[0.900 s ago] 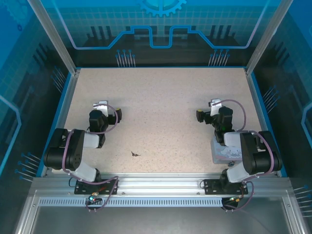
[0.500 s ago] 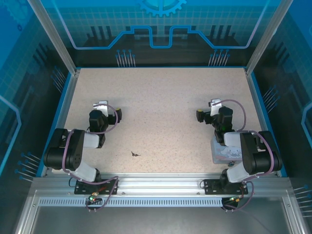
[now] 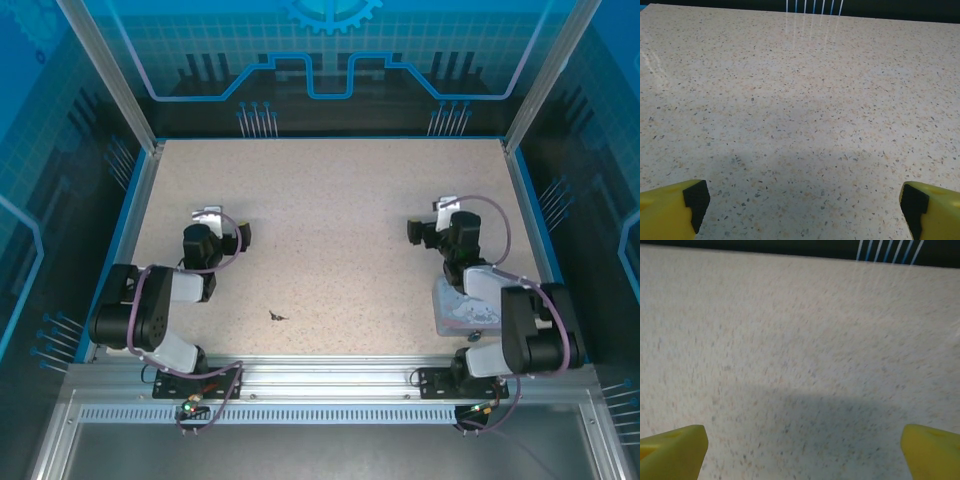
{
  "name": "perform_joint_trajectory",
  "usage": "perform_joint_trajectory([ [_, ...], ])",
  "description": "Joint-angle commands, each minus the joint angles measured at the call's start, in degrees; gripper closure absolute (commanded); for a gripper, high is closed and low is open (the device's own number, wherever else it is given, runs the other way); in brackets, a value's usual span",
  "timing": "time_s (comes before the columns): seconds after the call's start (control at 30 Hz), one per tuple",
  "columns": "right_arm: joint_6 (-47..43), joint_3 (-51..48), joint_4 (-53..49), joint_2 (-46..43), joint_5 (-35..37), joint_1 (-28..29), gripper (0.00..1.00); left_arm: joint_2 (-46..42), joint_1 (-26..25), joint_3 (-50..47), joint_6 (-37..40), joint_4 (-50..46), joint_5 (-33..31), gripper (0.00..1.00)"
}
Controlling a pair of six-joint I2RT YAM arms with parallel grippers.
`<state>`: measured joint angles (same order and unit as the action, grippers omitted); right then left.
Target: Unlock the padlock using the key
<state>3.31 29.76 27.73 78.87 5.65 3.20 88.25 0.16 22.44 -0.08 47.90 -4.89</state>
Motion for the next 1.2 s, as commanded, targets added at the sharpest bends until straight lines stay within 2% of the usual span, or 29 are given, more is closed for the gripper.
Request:
perform_joint_trajectory([
  [0.0, 12.1, 7.2, -18.6, -5.4, 4.3, -1.4, 0.0, -3.7, 0.0, 3.9, -1.5, -7.2, -2.5, 0.01],
  [0.1, 22.1, 13.7, -32.8, -6.3, -4.0, -3.9, 0.0, -5.9, -0.5, 7.0, -1.4, -14.3, -4.6, 0.01],
  [0.17, 25.1, 16.4, -39.6, -7.1, -5.8, -3.7, 0.0, -7.8, -1.0, 9.4, -2.2, -20.9, -5.9, 0.01],
  [0.3, 31.7, 19.3, -53.7, -12.4, 1.0, -2.9, 0.0, -10.4, -1.1, 17.4, -10.6, -39.7, -4.6, 0.01],
  [0.43, 36.2, 19.9, -65.5, -19.2, 6.0, -3.1, 0.0, -9.1, -3.0, 23.9, -15.9, -51.0, -1.3, 0.01],
  [0.57, 41.5, 21.9, -78.7, -25.1, 14.8, -3.2, 0.0, -8.1, -7.2, 29.0, -17.9, -57.5, 0.9, 0.01],
  [0.7, 44.7, 24.6, -88.8, -27.3, 24.1, -4.1, 0.0, -8.3, -11.8, 30.7, -20.4, -59.2, 2.1, 0.01],
  [0.87, 51.1, 24.2, -94.3, -25.1, 25.4, -9.7, 0.0, -9.1, -16.2, 30.2, -22.7, -57.4, 3.5, 0.01],
  [1.0, 51.9, 20.2, -91.2, -24.9, 19.9, -14.3, 0.0, -10.1, -18.2, 30.1, -23.7, -56.3, 4.4, 0.01],
  [1.17, 52.3, 14.9, -87.1, -24.8, 14.2, -17.3, 0.0, -11.3, -18.7, 30.6, -24.1, -55.3, 6.8, 0.01],
])
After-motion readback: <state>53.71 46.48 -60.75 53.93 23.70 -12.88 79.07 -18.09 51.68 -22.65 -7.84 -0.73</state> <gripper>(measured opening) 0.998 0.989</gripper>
